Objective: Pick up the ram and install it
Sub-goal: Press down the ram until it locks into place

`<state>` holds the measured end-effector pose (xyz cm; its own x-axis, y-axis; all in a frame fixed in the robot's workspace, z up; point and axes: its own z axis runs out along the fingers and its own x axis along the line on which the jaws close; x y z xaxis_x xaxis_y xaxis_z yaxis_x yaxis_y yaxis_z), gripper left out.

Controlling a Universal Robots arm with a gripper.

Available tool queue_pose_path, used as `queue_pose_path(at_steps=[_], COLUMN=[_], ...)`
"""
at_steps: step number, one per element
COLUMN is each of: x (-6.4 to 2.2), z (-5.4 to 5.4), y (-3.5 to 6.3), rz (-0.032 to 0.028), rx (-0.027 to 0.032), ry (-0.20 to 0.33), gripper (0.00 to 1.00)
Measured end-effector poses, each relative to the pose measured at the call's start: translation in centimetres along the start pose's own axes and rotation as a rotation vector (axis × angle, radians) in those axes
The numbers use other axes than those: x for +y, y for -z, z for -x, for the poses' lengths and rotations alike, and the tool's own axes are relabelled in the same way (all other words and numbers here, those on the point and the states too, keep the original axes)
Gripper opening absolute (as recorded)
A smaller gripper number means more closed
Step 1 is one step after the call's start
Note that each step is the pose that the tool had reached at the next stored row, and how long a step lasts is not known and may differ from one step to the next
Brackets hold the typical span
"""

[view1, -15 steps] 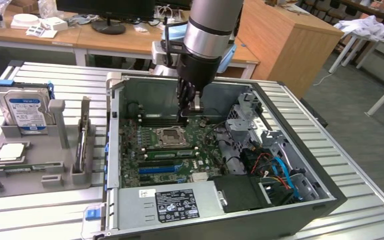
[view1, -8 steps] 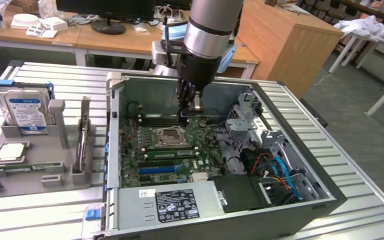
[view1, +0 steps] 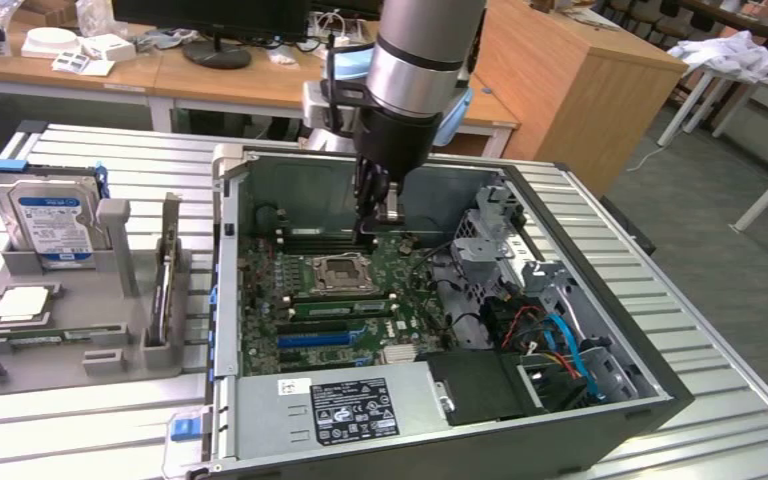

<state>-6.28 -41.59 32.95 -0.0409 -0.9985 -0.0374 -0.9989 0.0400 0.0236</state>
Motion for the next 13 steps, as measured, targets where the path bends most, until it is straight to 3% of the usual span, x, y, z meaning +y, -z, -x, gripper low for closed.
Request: queue_pose_path(at_steps=[13], x=[0.32], z=[-0.02], y=[-0.04], rz=[-0.0055], rx=[-0.0034], ry=[-0.147], gripper=[0.11])
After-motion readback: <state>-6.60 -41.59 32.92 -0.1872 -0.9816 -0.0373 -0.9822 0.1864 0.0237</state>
